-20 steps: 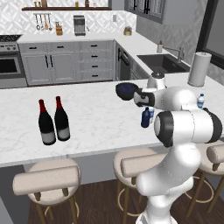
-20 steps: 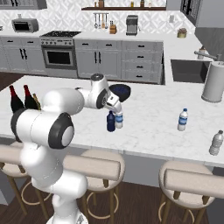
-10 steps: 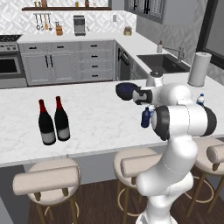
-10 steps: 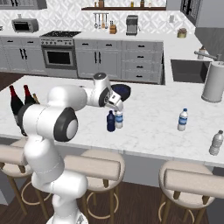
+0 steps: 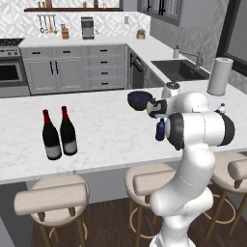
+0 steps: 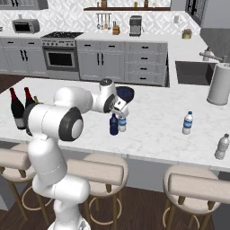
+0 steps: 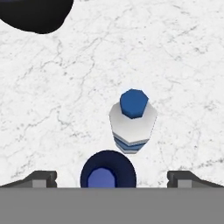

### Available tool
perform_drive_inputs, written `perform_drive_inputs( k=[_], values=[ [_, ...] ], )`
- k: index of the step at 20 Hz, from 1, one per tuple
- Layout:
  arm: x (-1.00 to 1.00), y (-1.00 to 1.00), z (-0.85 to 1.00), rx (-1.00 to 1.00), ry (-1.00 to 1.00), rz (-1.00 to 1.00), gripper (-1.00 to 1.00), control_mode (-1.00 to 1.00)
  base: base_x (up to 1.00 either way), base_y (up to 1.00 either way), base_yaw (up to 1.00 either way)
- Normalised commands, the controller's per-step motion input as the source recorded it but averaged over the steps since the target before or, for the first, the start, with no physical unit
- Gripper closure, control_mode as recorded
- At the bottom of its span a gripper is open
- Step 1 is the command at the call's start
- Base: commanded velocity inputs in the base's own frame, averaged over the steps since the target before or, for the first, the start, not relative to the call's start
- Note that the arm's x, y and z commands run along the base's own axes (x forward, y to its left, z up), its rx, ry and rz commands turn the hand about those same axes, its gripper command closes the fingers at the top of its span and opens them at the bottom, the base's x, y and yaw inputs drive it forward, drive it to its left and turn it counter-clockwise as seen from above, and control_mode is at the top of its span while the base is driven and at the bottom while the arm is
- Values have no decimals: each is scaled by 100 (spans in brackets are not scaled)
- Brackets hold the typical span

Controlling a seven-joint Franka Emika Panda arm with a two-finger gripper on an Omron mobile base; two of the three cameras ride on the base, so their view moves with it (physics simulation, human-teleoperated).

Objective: Move the plastic bottles in the middle to the plastics group, and the glass bottles in the middle to the glass group.

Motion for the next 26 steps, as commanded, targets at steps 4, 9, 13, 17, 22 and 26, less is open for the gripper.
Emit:
perform_drive_inputs(
  k=[4,9,13,17,22,26],
  values=[
    [0,0,-28,0,0,0,-100,-100,0,0,0],
    [0,0,-19,0,0,0,-100,-100,0,0,0],
    [0,0,-1,0,0,0,-100,-100,0,0,0],
    [0,0,0,0,0,0,-100,-100,0,0,0],
    [0,0,0,0,0,0,100,-100,0,0,0],
    [0,0,0,0,0,0,100,-100,0,0,0]
  ],
)
